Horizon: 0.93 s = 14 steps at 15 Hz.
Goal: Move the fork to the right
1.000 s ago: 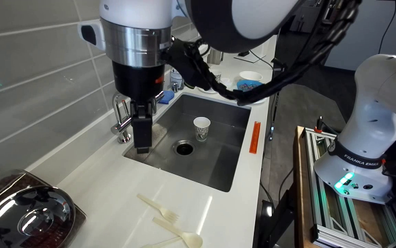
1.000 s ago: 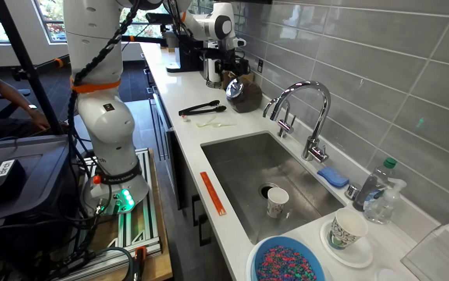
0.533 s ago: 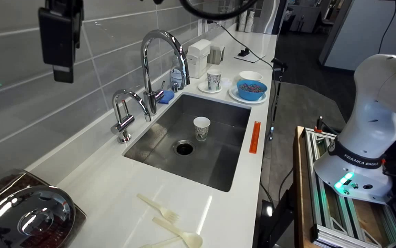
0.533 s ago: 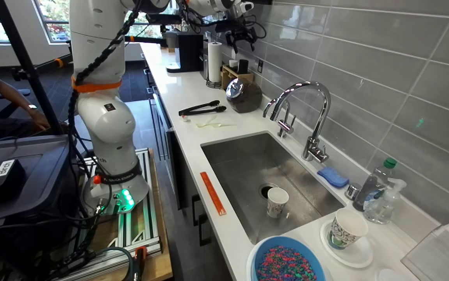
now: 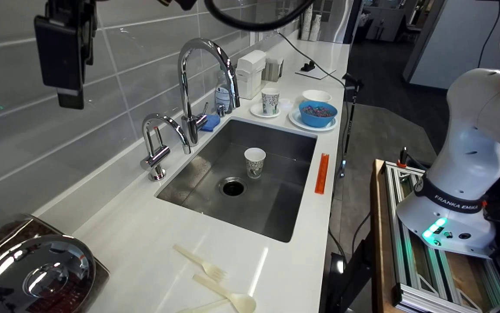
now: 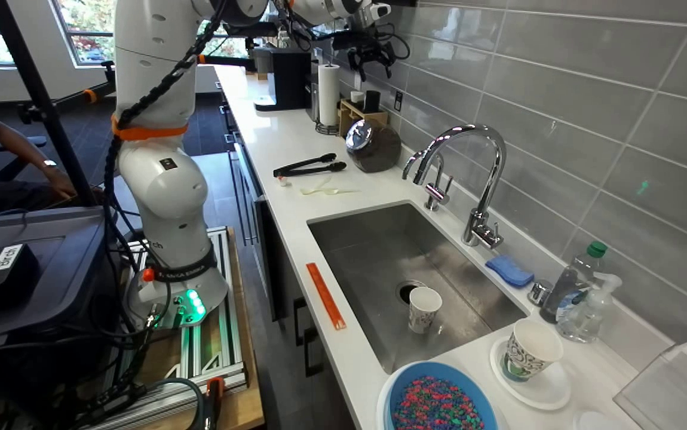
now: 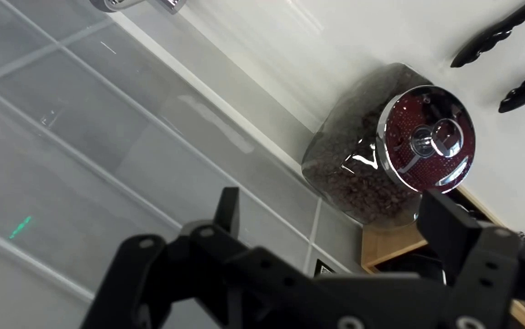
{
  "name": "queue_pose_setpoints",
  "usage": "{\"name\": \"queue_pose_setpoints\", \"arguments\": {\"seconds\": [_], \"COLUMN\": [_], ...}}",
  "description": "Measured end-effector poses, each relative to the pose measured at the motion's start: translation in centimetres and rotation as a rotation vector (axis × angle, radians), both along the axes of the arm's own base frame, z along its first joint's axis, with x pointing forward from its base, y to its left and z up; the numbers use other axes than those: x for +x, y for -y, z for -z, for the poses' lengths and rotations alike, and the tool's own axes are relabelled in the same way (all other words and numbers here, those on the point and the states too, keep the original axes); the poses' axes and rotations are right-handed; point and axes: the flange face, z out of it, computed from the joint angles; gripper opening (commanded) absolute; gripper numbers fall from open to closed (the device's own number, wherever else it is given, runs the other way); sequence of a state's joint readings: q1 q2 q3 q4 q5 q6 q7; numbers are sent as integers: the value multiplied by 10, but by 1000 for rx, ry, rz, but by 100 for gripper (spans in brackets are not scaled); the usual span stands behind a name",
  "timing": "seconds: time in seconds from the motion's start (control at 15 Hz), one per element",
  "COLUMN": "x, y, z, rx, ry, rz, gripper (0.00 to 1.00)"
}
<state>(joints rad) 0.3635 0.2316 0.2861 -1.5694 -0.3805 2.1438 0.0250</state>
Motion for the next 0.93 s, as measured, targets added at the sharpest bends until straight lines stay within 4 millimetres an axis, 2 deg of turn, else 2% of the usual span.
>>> {"name": "queue_pose_setpoints", "arguments": {"seconds": [0.27,0.73,0.93], "x": [-2,-14,-15], "y": [2,-1,-2], "z": [7,41,43], "rx": [-1,-19,-17], "ry": [-38,-160,-168], "rz": [16,76,78], "gripper": [100,100,100]}}
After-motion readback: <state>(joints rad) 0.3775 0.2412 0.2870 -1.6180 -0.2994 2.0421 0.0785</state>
